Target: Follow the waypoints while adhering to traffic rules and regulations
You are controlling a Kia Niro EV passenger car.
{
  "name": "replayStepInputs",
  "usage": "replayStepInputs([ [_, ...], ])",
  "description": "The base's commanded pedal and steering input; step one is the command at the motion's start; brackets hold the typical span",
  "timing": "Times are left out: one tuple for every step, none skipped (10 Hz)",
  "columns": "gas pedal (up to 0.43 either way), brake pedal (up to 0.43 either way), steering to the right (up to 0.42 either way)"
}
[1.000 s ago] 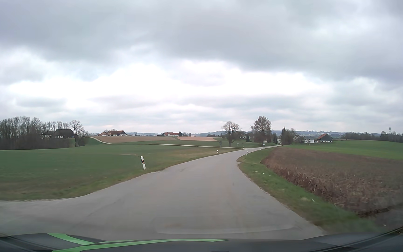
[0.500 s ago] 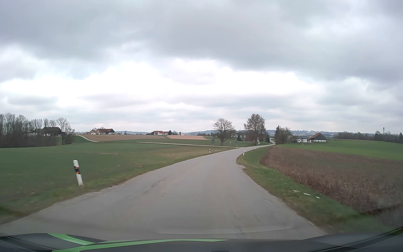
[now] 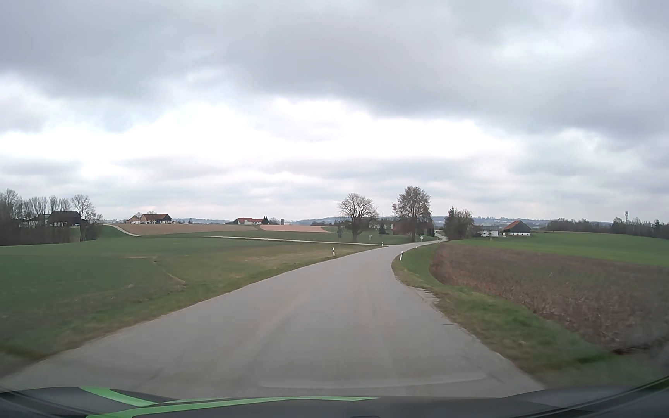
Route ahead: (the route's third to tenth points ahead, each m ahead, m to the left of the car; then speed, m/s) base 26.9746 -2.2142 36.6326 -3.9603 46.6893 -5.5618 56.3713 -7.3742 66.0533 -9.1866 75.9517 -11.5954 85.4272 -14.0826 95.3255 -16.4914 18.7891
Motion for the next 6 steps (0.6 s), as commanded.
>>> replayStepInputs([
  [0.087, 0.000, 0.020],
  [0.087, 0.000, 0.020],
  [0.087, 0.000, 0.020],
  [0.087, 0.000, 0.020],
  [0.087, 0.000, 0.020],
  [0.087, 0.000, 0.020],
])
